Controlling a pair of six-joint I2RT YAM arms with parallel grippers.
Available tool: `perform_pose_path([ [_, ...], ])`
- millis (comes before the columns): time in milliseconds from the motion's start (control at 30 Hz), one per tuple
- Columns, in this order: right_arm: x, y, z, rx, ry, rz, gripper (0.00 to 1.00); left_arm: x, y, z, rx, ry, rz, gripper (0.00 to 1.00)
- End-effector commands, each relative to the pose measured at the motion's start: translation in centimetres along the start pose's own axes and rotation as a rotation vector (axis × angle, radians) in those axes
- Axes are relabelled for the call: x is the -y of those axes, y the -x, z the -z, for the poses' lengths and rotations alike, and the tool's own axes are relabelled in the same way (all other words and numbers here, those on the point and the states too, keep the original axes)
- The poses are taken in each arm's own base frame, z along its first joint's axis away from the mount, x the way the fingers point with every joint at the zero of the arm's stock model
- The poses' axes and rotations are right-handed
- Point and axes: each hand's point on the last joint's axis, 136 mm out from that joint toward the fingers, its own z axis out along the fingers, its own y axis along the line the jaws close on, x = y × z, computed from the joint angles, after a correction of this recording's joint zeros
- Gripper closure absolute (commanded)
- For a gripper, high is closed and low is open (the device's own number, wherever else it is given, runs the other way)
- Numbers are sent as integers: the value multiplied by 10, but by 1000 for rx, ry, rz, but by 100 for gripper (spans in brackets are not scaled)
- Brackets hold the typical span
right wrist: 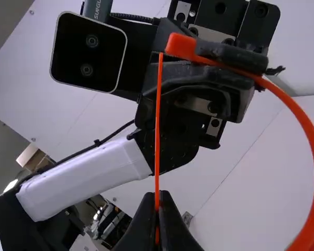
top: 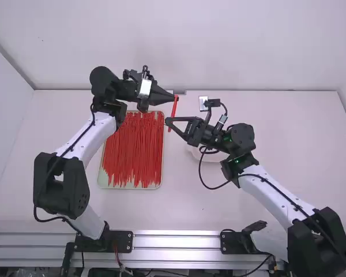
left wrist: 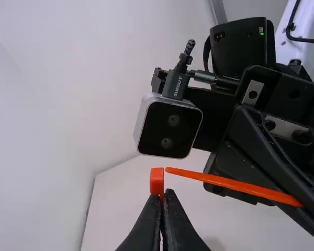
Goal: Fasten the cable tie
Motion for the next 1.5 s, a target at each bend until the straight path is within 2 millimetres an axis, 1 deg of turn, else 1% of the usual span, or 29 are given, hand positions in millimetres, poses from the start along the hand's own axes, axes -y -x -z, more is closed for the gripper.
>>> perform_pose_path([
  [0, -4, 6, -2, 11, 4, 4, 100, 2, -1, 0, -1, -8, 3, 98],
  [100, -1, 5, -2, 7, -7, -8, 100, 2, -1, 0, -1, -7, 4, 98],
  [367, -1, 6, -2, 15, -9, -7, 100, 3, -1, 0, -1, -12, 4, 98],
  [467, -4, 8, -2, 19, 3, 7, 100, 3, -1, 0, -1, -13, 7, 98],
  [633, -1, 11, -2, 38, -12, 1, 100, 3, -1, 0, 0, -14, 7, 98],
  [1000, -1, 14, -2, 56, -16, 6, 100, 4, -1, 0, 0, -15, 11, 98],
  [1233, 0, 16, -2, 67, -20, 7, 100, 6, 0, -5, 6, -27, 12, 98],
  [1467, 5, 25, 5, 89, -34, -6, 100, 6, 0, -5, 5, -27, 31, 98],
])
